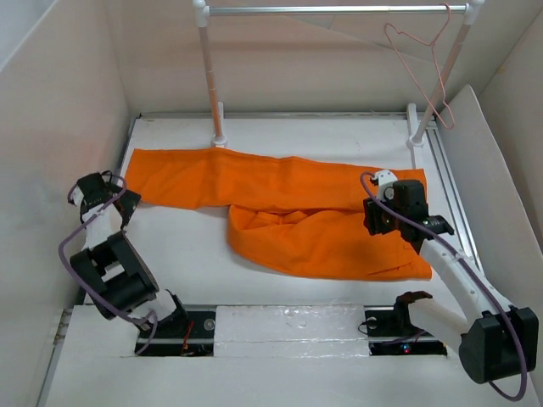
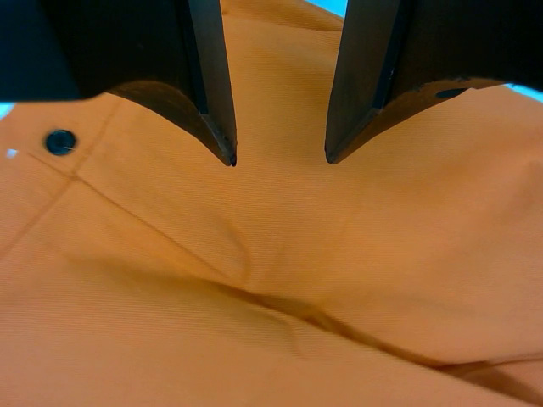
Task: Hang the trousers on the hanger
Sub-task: Flatten out the trousers at the center of the board.
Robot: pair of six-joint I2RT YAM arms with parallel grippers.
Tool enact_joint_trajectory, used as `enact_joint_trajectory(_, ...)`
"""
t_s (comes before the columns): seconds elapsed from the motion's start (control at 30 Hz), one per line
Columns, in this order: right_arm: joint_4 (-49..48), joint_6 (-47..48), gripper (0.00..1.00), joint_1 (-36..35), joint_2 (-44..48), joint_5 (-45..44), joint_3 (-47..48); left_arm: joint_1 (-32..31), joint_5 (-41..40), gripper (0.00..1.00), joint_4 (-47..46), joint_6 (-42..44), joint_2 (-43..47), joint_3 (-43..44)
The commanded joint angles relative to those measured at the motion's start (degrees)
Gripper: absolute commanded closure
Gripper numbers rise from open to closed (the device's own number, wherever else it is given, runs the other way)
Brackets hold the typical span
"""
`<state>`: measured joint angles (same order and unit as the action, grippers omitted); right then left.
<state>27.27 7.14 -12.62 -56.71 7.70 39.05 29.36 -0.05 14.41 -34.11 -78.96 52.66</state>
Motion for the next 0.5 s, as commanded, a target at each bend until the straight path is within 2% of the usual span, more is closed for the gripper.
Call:
enact_joint_trajectory(0.0,2.26,3.84,0.48,2.86,-0.24,1.17,4.63,3.06,4.70,0.11,1.67,-1.92,-0.06,-1.51)
enact_joint_trajectory(0.07,3.14,4.81,0.49,5.58,-0.60,2.31,4.72,2.54,5.85,0.12,0.80,-2.63,2.82,-2.47)
enact_joint_trajectory(0.1,3.14,5.60,0.57,6.37,-0.60,3.27,4.72,1.50,6.12,0.14,0.27,-2.54,4.41,-3.09)
enact_joint_trajectory(0.13,2.88,5.87,0.85,6.99,-0.60,6.24,4.64,-0.17,5.42,0.22,-0.35,-2.02,5.91,-3.70)
enact_joint_trajectory(0.17,2.71,5.78,0.95,7.00,-0.68,8.01,4.90,-2.45,4.55,0.24,-0.61,-0.36,9.31,-4.75)
enact_joint_trajectory(0.2,2.62,6.04,1.00,7.00,-0.68,10.12,5.07,-8.65,3.93,0.29,-1.05,0.52,11.00,-5.37)
enact_joint_trajectory(0.23,2.27,6.13,1.00,6.13,-0.68,11.18,5.07,-12.54,3.83,0.45,-1.49,1.14,12.41,-6.08)
enact_joint_trajectory(0.27,2.18,6.31,1.00,4.12,-0.86,11.97,5.25,-16.84,4.01,0.47,-2.28,1.32,13.99,-7.30)
enact_joint_trajectory(0.3,2.09,6.75,1.00,2.88,-1.21,12.42,5.60,-25.50,4.36,0.47,-2.46,0.80,14.35,-7.83)
enact_joint_trajectory(0.37,3.93,7.10,1.00,-1.59,-2.61,11.37,7.43,-33.11,4.10,0.46,-1.94,-0.86,12.70,-9.15)
enact_joint_trajectory(0.4,4.80,7.45,0.95,-2.83,-3.14,10.24,8.06,-36.10,6.53,0.43,-2.02,-2.00,11.56,-9.51)
enact_joint_trajectory(0.43,6.81,5.97,0.62,-3.89,-3.67,5.35,8.24,-42.14,8.73,0.35,-1.41,-3.41,8.67,-10.03)
enact_joint_trajectory(0.47,6.83,5.96,0.62,-3.90,-3.67,5.30,7.80,-42.20,8.76,0.34,-1.75,-3.42,7.25,-10.65)
